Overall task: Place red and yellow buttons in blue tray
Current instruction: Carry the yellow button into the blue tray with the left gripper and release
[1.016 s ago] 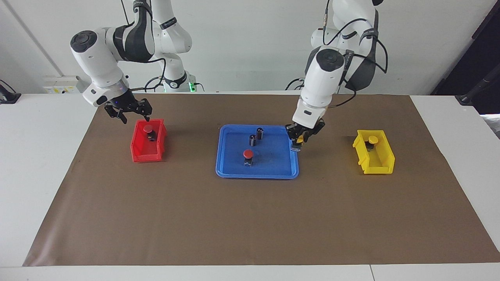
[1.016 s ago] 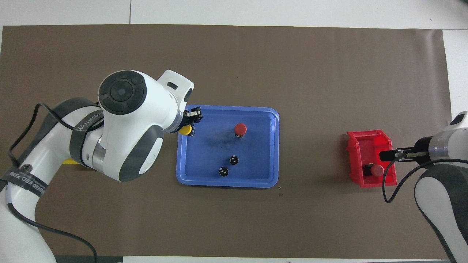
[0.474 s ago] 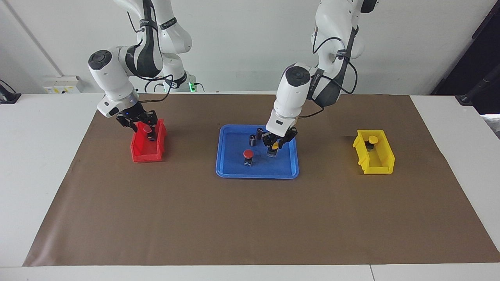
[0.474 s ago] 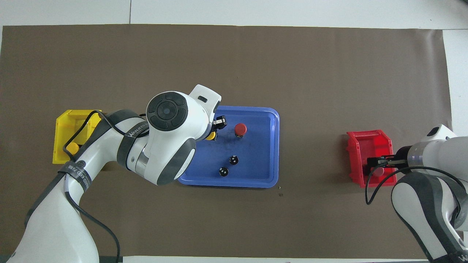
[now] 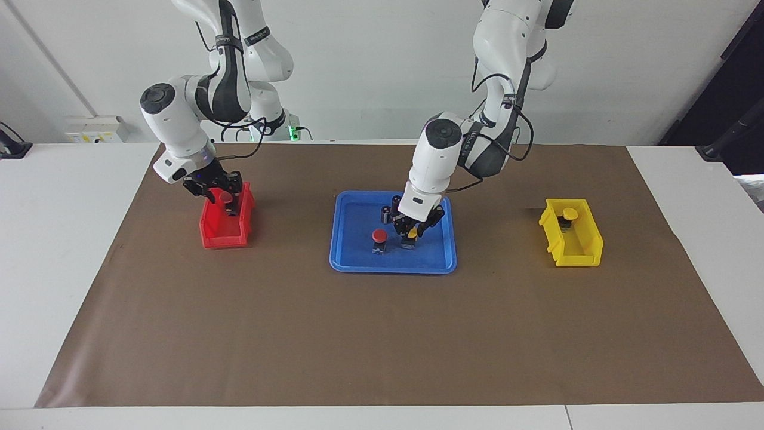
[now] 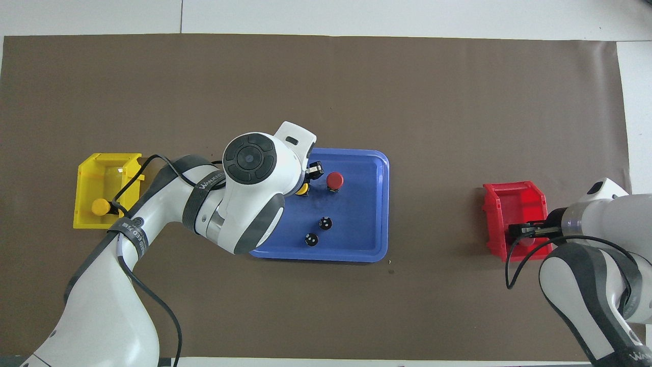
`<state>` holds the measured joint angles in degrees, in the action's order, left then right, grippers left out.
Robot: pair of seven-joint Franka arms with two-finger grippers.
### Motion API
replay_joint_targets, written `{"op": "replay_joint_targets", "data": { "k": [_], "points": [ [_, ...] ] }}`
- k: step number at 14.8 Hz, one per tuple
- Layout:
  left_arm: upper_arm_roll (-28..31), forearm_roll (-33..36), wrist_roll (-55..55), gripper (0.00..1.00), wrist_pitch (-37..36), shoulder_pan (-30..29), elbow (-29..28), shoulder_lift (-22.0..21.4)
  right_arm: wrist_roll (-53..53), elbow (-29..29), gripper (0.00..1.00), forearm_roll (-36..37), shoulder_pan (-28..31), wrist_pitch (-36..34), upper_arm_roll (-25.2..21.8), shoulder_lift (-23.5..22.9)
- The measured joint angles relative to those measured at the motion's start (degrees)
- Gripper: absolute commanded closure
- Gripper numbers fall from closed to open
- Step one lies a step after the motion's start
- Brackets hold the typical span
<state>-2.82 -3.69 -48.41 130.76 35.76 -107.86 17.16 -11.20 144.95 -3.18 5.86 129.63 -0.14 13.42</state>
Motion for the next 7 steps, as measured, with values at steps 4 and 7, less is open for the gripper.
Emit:
{"op": "replay_joint_targets", "data": {
  "k": [4,7],
  "points": [
    [0.0,0.0,-1.2,0.34,-1.8,0.0,0.9,0.0,-1.4,1.1,0.41,0.0,0.0,1.2,0.0,-0.1],
    [0.8,0.0,-1.5,0.24,-7.8,-0.1,4.2,-1.1,-3.0,2.0,0.53,0.0,0.0,1.7,0.0,-0.2]
  ]
}}
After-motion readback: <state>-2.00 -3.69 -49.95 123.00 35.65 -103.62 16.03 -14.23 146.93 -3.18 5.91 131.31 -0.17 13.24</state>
